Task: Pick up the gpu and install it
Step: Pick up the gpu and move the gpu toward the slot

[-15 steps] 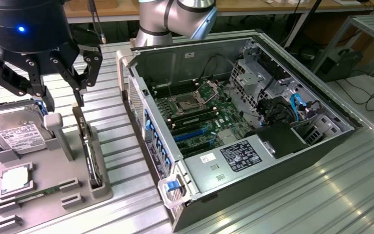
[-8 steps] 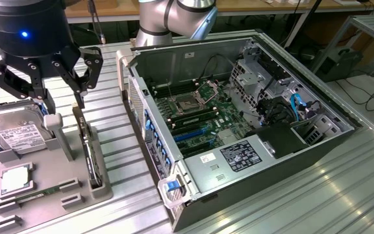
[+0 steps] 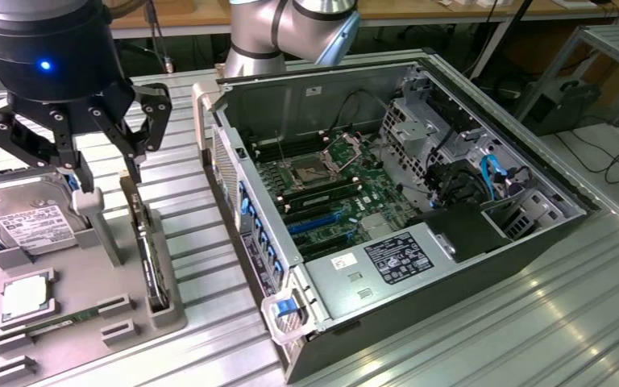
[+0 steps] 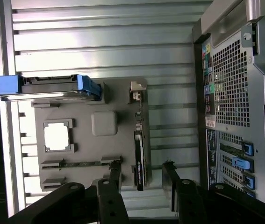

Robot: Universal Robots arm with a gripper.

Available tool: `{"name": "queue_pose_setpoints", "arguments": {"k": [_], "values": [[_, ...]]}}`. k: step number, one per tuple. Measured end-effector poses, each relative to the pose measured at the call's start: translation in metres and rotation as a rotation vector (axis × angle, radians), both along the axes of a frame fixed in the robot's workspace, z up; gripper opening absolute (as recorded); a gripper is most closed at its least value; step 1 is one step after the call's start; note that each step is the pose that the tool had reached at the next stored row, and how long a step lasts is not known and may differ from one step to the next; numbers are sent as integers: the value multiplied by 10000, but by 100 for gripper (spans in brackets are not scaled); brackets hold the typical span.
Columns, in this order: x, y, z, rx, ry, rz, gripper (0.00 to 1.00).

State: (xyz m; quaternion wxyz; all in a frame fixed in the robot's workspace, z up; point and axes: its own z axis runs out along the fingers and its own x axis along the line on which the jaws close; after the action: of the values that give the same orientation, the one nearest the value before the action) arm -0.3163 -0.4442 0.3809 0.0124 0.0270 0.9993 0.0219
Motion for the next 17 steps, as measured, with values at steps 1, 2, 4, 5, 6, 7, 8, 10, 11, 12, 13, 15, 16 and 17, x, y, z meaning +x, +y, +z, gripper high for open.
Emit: {"name": "queue_pose_setpoints", "arguments": {"k": [1,2,4,5,6,7,8,10,11,12,13,15,16,17], "values": [[0,0,-5,0,0,0,48],[0,0,-8,-1,1,0,48],[0,0,-16,4,1,0,48],[0,0,-20,17,1,2,48],[0,0,-23,22,0,3,48],[0,0,-29,24,-1,6,48],[0,0,-34,24,0,9,48],[0,0,-45,24,1,12,48],[0,0,-52,24,0,12,48],[0,0,-57,24,1,12,48],[0,0,-63,24,0,12,48],[0,0,-74,25,0,12,48],[0,0,-84,26,0,12,48],[0,0,-102,25,0,12,48]]}}
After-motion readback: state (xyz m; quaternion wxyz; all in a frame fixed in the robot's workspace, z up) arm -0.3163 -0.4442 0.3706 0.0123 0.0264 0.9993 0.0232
